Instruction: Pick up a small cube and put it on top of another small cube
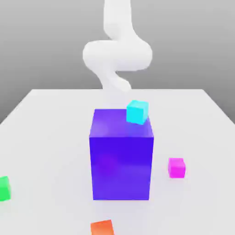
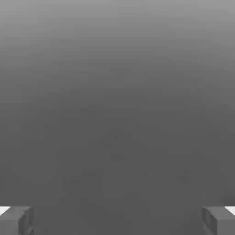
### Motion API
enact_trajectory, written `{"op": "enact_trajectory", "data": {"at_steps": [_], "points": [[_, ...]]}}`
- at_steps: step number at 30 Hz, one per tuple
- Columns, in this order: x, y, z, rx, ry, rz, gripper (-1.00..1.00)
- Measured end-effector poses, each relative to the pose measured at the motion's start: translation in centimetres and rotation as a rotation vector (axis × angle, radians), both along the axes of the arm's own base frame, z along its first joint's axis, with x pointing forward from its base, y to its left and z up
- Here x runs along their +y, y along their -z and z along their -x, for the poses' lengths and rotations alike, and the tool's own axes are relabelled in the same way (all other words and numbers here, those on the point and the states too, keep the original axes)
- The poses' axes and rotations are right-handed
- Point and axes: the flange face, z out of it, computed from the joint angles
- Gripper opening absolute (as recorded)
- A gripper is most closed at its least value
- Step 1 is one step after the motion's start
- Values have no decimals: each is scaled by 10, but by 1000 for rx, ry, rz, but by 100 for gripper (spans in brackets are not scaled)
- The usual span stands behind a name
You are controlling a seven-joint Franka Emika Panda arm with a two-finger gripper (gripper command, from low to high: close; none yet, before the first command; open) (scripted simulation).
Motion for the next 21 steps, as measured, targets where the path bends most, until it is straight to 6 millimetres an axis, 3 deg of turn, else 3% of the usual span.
{"op": "enact_trajectory", "data": {"at_steps": [4, 9, 13, 18, 19, 21], "points": [[50, 99, -31, 129, -245, 115, 0], [110, 224, -28, 274, -566, 254, 0], [150, 325, 8, 388, -852, 369, 0], [174, 451, 93, 538, -1267, 522, 0], [179, 467, 105, 549, -1322, 541, 0], [177, 488, 110, 561, -1344, 548, 0]]}}
